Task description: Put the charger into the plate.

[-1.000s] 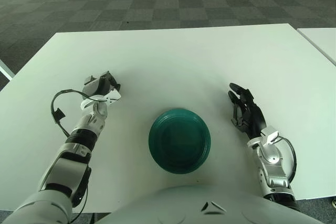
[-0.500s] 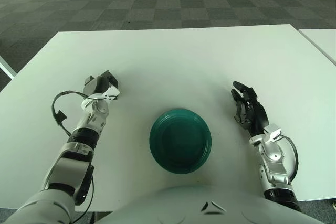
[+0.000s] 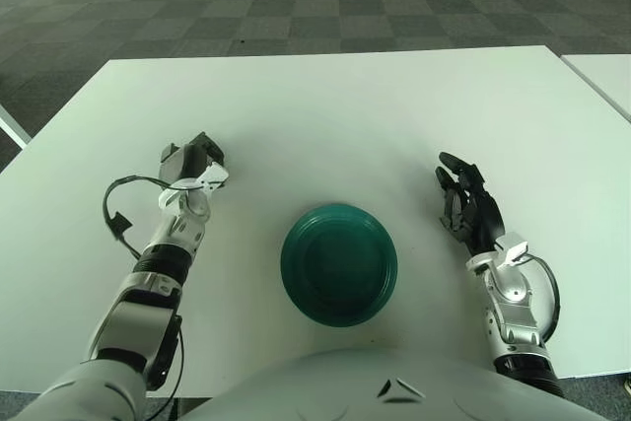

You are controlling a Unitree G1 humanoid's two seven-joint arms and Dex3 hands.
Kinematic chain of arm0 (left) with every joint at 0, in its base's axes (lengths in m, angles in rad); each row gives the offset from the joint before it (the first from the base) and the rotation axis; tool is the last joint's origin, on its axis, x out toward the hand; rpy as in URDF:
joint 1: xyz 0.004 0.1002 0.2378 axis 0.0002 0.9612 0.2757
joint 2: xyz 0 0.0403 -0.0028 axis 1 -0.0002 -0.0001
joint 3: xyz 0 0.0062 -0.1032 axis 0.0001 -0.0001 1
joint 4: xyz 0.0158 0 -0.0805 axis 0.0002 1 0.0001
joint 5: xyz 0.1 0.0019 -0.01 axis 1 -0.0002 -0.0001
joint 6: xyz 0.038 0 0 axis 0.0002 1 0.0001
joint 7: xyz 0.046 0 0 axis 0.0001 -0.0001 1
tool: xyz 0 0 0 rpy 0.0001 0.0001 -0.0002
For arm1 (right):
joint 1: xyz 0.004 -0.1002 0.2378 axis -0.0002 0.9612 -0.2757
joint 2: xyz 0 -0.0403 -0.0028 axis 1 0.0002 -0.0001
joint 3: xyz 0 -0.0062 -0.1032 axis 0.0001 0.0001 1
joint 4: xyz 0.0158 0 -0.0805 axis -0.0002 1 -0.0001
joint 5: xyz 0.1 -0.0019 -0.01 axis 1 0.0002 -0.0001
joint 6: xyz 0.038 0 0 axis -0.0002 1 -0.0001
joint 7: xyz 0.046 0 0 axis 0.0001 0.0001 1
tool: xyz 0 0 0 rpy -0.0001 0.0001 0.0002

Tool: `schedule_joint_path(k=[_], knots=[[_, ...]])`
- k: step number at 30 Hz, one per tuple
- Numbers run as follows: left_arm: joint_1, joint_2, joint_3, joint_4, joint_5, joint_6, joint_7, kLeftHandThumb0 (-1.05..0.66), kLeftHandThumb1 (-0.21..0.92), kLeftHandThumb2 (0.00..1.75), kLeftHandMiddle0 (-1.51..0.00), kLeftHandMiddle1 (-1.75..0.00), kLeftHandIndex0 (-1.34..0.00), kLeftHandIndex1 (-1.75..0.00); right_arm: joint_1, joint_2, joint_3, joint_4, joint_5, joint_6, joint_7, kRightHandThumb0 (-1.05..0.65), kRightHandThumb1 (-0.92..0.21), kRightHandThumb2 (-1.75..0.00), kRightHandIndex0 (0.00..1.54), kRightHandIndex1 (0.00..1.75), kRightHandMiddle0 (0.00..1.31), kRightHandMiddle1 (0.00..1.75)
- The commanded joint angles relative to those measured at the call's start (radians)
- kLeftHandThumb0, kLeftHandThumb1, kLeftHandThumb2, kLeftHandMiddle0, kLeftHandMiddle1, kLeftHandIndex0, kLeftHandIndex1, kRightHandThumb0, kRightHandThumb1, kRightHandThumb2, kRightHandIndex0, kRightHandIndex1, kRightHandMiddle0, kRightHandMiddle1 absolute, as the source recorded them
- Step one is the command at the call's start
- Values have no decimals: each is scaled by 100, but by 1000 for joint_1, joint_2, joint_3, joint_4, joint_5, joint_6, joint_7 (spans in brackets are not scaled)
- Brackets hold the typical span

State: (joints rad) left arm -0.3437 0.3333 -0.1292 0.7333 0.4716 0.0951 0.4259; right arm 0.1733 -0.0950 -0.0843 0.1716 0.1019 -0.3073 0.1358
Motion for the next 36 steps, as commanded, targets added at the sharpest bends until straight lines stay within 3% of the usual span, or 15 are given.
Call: schedule_joint_path(k=[1,9,16,23,30,36], knots=[[83,-54,-22,46,-16,15,-18,-48,27,138,-118,-175,-64,-175,49,8,8,45,-23,92,-21,-82,-92,-79,22,1,0,63],[116,-54,-27,-28,-3,-8,28,-49,26,138,-119,-175,-65,-175,49,15,12,38,-34,105,-46,-83,-92,-82,22,0,0,62],[225,-36,-47,-366,49,71,-14,-49,26,139,-118,-175,-65,-175,49,26,15,37,-17,105,-41,-83,-92,-83,23,1,0,64],[255,5,-55,-620,110,122,-112,-49,26,138,-118,-175,-65,-175,56,36,22,30,-16,111,-40,-82,-92,-83,23,1,0,66],[298,6,-65,-872,181,202,-231,-49,26,139,-118,-175,-65,-175,60,38,31,17,-24,125,-44,-83,-92,-84,23,0,0,66],[331,6,-67,-983,215,228,-302,-48,27,137,-118,-175,-64,-175,57,43,32,23,-19,134,-46,-82,-92,-83,23,1,0,70]])
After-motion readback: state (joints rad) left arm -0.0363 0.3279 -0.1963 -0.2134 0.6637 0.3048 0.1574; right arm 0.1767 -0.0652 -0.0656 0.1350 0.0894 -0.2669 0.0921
